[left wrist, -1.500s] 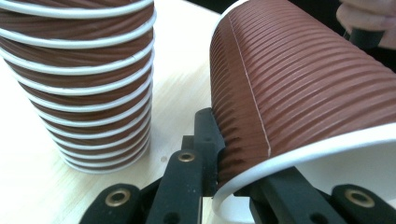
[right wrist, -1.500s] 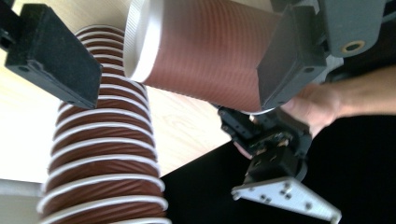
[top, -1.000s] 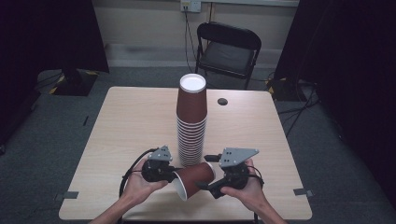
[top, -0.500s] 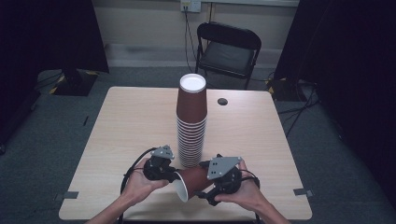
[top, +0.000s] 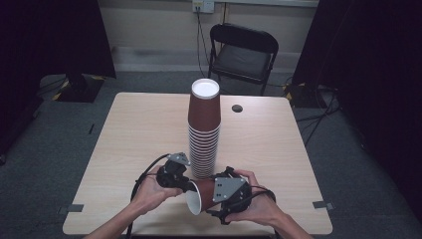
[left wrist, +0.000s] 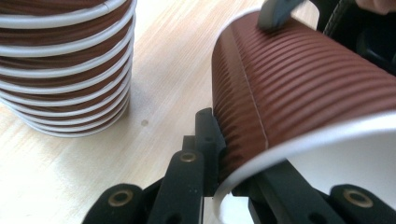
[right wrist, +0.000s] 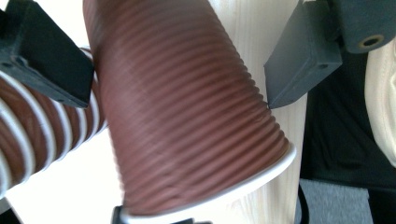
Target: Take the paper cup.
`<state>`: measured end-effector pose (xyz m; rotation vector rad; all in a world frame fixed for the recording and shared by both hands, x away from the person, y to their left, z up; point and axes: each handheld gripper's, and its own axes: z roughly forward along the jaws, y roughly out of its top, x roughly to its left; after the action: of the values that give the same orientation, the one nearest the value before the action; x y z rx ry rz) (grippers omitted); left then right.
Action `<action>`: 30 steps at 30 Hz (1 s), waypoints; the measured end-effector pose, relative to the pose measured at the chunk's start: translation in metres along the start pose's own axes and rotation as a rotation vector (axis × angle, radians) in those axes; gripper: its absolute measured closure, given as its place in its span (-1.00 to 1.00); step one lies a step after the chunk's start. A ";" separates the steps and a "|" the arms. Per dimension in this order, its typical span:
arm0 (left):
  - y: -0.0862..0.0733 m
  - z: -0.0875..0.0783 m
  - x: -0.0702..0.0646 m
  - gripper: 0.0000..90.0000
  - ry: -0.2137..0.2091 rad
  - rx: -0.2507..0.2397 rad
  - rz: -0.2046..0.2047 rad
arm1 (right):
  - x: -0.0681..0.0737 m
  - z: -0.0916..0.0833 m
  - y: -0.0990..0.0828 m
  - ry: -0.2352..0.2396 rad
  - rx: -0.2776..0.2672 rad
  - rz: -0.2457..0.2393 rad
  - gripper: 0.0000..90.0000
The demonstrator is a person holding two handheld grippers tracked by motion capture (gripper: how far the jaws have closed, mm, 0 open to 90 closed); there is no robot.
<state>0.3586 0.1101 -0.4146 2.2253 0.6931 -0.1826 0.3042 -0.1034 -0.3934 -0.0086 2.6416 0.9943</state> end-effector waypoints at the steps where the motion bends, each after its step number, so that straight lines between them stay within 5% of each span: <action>1: 0.001 0.001 0.000 0.91 -0.011 -0.003 -0.007 | 0.001 0.002 0.000 0.001 0.011 0.007 -0.83; 9: 0.011 0.006 -0.003 0.94 -0.064 -0.021 -0.006 | 0.004 0.010 0.001 -0.017 0.032 -0.026 -0.83; 11: 0.013 0.005 -0.006 0.94 -0.016 0.005 -0.010 | 0.004 0.011 0.001 -0.024 0.033 -0.028 -0.83; 22: 0.014 0.014 -0.013 0.92 -0.035 0.005 0.017 | 0.011 0.020 0.009 -0.007 0.049 -0.079 -0.84; 30: 0.013 0.012 -0.011 0.89 -0.047 -0.024 -0.007 | 0.011 0.018 0.008 -0.013 0.040 -0.070 -0.80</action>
<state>0.3568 0.0899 -0.4106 2.1894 0.6744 -0.2278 0.2976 -0.0840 -0.4043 -0.0845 2.6301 0.9161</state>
